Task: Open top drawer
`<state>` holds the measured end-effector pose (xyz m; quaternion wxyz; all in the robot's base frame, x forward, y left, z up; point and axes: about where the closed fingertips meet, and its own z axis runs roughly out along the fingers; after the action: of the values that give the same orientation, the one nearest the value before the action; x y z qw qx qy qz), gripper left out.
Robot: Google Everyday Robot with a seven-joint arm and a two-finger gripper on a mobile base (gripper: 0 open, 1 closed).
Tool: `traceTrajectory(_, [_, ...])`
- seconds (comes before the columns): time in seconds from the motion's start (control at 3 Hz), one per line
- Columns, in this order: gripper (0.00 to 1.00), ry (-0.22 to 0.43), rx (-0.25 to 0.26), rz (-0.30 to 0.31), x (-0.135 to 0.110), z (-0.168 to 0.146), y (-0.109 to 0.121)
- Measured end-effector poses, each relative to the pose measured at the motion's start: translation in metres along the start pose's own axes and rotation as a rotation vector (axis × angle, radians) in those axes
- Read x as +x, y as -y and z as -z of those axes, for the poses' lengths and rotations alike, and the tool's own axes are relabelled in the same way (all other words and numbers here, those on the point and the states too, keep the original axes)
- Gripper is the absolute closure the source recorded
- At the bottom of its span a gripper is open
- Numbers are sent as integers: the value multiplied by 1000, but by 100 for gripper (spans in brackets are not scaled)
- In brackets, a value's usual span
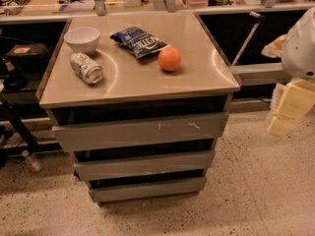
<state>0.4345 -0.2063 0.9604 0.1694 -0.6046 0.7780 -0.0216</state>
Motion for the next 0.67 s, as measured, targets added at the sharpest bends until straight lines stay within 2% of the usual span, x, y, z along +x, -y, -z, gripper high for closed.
traceTrajectory(0.33, [0, 48, -40, -8, -20, -51, -20])
traceTrajectory(0.67, [0, 80, -104, 3, -45, -112, -36])
